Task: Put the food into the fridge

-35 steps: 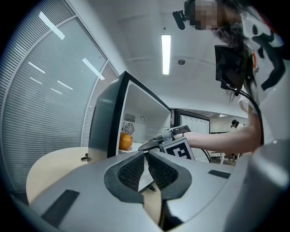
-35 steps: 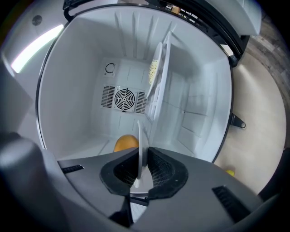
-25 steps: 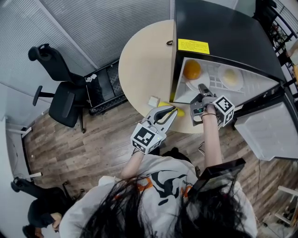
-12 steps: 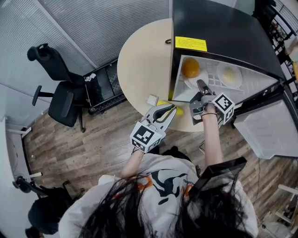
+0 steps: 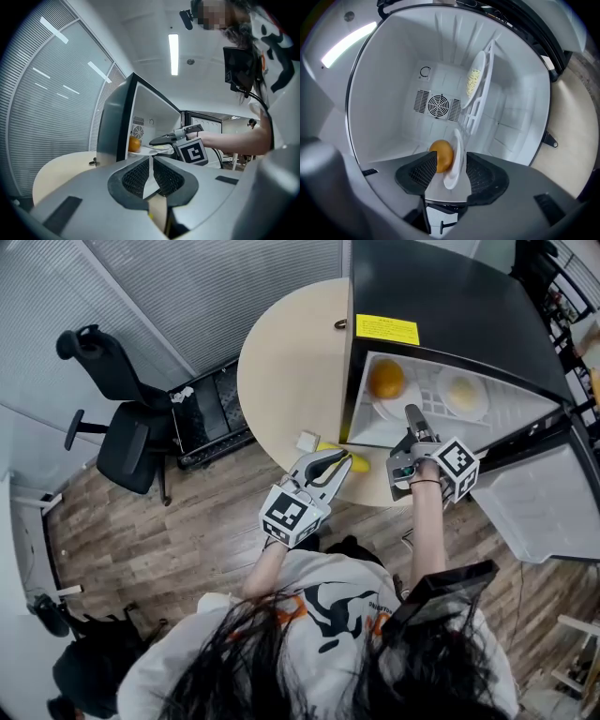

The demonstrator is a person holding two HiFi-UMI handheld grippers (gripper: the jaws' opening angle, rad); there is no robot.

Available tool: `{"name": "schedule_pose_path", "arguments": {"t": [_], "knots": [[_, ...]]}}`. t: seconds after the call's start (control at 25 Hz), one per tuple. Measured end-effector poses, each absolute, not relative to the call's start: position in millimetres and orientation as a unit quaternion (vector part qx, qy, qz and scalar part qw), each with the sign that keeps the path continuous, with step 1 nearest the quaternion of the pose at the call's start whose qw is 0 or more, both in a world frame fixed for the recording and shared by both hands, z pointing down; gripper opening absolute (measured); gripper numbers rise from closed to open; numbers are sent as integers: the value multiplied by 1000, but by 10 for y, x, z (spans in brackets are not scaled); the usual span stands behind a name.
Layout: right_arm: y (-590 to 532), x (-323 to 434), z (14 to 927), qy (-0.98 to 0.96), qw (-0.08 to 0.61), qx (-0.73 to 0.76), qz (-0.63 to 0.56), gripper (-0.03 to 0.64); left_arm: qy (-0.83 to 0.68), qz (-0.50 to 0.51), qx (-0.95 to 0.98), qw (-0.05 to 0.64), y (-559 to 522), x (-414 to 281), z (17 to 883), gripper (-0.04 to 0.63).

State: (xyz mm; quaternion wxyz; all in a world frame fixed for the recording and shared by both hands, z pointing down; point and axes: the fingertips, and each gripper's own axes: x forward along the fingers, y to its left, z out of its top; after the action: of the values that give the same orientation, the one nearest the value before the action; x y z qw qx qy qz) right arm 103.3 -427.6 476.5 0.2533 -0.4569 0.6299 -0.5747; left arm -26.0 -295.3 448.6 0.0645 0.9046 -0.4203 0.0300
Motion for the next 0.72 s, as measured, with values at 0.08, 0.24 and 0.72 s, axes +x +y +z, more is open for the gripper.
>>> {"name": "schedule_pose_path", "arguments": {"t": [0.08,0.24,0.72], "knots": [[-4208,1076,4775,627,247,-465,-574,193,-422,29,904,65,-2954,-265,4488,25],[-4032,1148,4847,625,237,-476,-572,160,-423,28,903,65,-2958,-276,4484,25],[-4124,1032,4864,639,228,-462,-572,46,-418,31,906,65,-2954,-274,4509,25]]}}
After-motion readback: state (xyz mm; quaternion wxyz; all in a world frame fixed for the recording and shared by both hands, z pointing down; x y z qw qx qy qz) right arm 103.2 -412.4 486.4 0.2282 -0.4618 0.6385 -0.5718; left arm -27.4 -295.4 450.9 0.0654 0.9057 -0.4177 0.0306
